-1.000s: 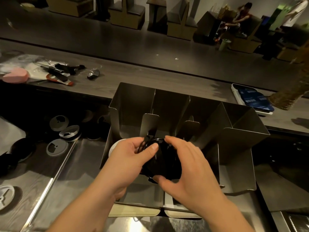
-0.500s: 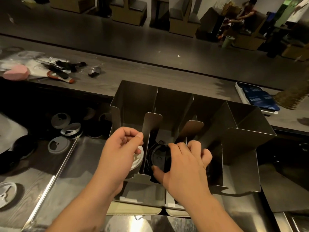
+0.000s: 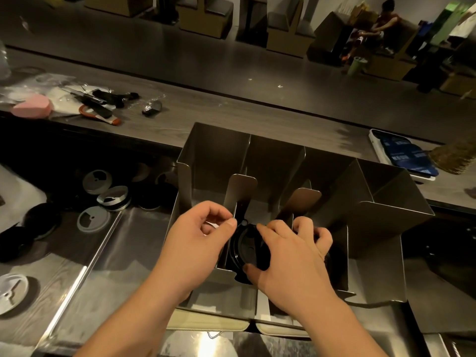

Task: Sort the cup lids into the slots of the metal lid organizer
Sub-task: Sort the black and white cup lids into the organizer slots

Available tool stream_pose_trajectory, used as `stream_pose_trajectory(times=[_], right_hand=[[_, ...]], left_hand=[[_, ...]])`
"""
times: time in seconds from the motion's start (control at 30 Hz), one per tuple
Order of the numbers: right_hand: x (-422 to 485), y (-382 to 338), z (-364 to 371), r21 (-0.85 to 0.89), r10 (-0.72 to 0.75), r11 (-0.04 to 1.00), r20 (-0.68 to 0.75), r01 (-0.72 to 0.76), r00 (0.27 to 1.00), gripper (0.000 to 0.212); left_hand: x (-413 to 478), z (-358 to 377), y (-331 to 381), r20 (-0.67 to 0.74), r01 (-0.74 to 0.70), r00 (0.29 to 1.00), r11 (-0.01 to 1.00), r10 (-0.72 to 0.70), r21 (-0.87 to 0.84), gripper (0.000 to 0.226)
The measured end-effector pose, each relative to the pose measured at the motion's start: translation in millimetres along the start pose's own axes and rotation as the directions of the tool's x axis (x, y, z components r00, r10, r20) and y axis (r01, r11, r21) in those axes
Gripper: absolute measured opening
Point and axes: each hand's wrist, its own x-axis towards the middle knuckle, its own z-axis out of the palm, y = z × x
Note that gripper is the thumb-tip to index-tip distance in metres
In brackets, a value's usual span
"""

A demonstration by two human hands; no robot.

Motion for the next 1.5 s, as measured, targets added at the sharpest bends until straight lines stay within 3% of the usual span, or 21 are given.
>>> stream_pose_trajectory(times=[0.23,0.43,0.83,1.17,1.3,1.43,1.5], right_hand=[[1.4,-5.0,-2.1,-0.135,-0.076,0.988,0.027,0.079,0.997,0.069],[11.5,1.8,-10.4,-0.098,-0.178,0.978,0.067,0.184,0.982,0.068],[7.0,-3.2,-11.4,-0.111,-0.077,0.99,0.062,0.084,0.995,0.061],[10.3,-4.3,-14.7,-0.166,-0.054,0.983,0.121,0.074,0.991,0.068],[6.4,1.9,-20.0,-0.006,-0.073,0.997,0.086,0.074,0.994,0.061],[2.1,15.2,-21.4,0.339,0.0,0.938,-0.207,0.072,0.978,0.023],[-0.7,22.4,-21.1,0.403,0.038,0.911,-0.287,0.085,0.957,0.016]], left_hand=[[1.4,-1.2,3.1,-0.026,-0.013,1.0,1.0,0.014,0.023,0.008],[-2.1,-2.2,3.7,-0.043,-0.004,0.999,1.0,0.004,0.0,0.008],[-7.5,-10.6,-1.3,-0.108,-0.003,0.994,1.0,0.002,-0.012,0.013],[-10.7,-14.5,-1.8,-0.044,-0.015,0.999,1.0,0.016,0.028,0.012],[-13.3,-23.1,-1.7,-0.012,-0.039,0.999,0.998,0.04,0.047,0.013],[-17.1,-24.9,-2.4,-0.065,-0.029,0.997,0.998,0.033,0.064,0.014],[-23.1,-18.3,0.2,-0.094,-0.035,0.995,0.995,0.044,0.098,0.016]])
